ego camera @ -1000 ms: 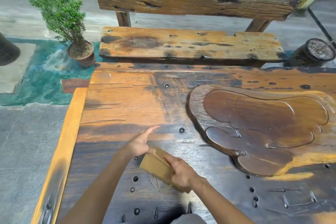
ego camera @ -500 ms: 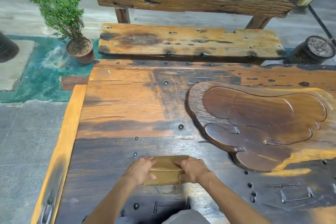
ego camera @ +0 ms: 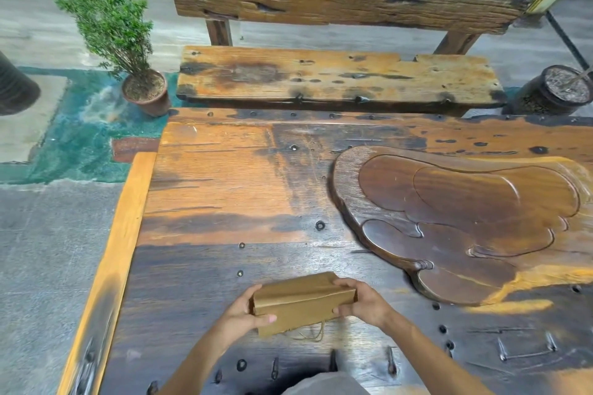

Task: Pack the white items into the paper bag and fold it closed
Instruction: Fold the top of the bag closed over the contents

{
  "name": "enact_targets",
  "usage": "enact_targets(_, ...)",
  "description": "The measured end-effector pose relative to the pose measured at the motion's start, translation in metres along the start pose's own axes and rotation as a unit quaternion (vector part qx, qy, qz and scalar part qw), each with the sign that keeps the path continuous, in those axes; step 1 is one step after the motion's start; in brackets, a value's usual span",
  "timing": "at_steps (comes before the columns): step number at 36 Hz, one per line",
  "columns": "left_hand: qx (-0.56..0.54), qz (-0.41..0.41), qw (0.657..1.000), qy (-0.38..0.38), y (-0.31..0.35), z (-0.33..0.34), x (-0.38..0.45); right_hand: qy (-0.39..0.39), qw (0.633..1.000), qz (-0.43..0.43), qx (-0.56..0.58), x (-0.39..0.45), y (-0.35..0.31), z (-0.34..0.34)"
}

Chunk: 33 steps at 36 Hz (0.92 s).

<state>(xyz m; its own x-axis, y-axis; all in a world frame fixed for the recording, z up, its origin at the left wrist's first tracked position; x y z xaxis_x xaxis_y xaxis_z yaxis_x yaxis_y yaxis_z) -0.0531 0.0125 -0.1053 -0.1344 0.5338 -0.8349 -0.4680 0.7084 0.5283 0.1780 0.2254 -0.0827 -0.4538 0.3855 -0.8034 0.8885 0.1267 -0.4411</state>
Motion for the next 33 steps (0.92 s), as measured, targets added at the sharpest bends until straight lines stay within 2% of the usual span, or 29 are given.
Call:
enact_targets(4,-0.058,0.005,0.998,-0.017,-0.012,0.008,0.004,0.007,0.999,0.003,0.043,0.004,0.011,0.015)
enact_targets(12,-0.052,-0.006,0.998,-0.02,-0.007,0.02,-0.002,0.01,1.0,-0.01,0.026,0.008,0.016,0.02)
enact_targets(18,-0.181,-0.027,0.983,-0.023,-0.024,0.021,0.0,0.011,1.0,-0.007,0.015,0.008,0.013,0.021)
enact_targets(21,-0.199,-0.026,0.98,-0.016,-0.029,0.024,-0.002,0.017,1.0,-0.006,0.019,0.006,0.014,0.024)
enact_targets(28,-0.086,0.034,0.995,0.037,-0.026,0.024,-0.012,0.02,1.0,-0.023,0.001,0.003,0.016,0.024)
enact_targets(33,0.023,0.088,0.992,0.092,-0.014,0.022,-0.021,0.039,0.996,-0.046,-0.071,-0.003,0.015,0.023)
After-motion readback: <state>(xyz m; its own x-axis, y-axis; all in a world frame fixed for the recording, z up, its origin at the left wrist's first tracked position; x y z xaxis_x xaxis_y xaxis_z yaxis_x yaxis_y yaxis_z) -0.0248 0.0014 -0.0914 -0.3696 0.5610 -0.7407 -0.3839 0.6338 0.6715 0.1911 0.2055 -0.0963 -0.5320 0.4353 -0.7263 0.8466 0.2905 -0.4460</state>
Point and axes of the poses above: each hand's wrist, its own x-axis towards the middle knuckle, its own z-axis out of the palm, y = z × x, the point moved 2 cm from there along x, towards the middle knuckle, and after that the axes turned 15 degrees about -x, right-handed, at the moved point
